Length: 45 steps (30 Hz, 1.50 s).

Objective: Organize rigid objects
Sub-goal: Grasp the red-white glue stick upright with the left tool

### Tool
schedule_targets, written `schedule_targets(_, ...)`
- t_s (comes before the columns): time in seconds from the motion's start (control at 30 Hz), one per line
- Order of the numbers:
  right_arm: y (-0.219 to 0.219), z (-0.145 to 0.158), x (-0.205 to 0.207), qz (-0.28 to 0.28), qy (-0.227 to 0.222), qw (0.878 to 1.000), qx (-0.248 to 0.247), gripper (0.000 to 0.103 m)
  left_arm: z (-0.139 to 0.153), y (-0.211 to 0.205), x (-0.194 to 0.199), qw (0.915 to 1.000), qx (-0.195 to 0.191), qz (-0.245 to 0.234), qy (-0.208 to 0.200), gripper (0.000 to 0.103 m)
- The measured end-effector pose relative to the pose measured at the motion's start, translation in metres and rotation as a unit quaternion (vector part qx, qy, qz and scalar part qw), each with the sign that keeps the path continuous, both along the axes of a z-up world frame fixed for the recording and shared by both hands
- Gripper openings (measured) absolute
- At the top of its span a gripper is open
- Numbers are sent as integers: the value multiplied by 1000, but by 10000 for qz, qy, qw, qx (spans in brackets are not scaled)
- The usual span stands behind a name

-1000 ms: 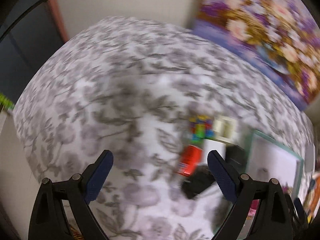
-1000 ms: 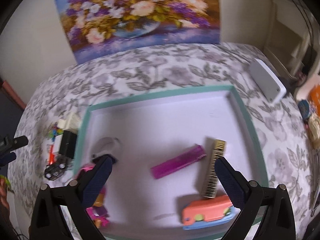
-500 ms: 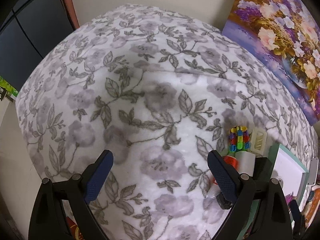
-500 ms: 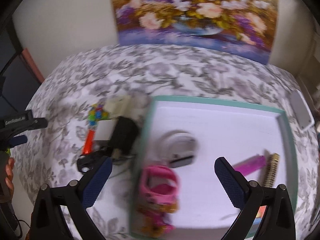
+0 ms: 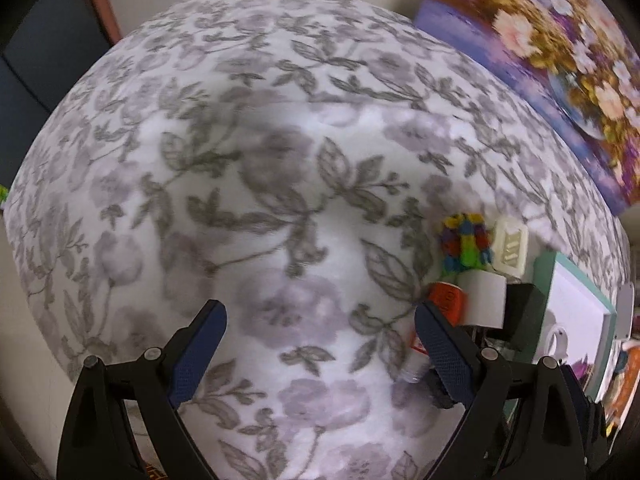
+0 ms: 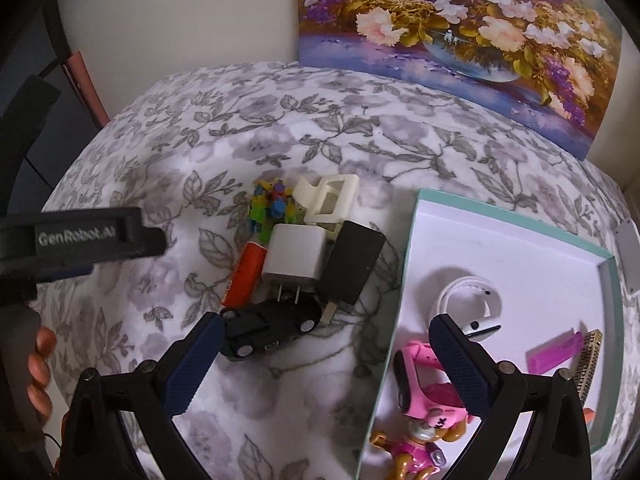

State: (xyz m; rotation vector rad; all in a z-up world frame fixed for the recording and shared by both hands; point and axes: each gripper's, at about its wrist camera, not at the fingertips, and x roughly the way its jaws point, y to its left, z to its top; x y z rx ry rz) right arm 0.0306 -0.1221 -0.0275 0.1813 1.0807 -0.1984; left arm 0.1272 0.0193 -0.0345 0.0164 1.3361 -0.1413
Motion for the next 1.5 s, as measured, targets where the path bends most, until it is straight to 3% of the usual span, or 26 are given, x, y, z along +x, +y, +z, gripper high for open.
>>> schedule_targets(0.5, -26, 2, -9, -252, 13, 9997, -77, 103, -23, -54, -10, 9950, -13, -979, 176, 95)
schedule_targets(1.0, -47, -2, -18, -440, 80, 9990, -5, 103, -47, -79, -12, 9931, 276, -1128, 130, 95)
schedule_targets(1.03, -48, -3, -18, -444, 85, 9990, 1, 103, -48, -79, -12, 9933, 268, -1117, 133, 93)
schedule_targets(1.13, -48, -3, -18, -448, 101, 9989, 4, 103, -52, -78, -10, 9933, 293, -1106, 137, 75)
schedule_targets(1.23, -50, -5, -18, -465, 120, 9988, 13, 103, -53, -75, -7, 9934, 270, -1109, 94, 68)
schedule_targets(1.5, -49, -6, -18, -461, 142, 9988, -1, 103, -48, -66, -2, 9943, -122, -1054, 138, 32)
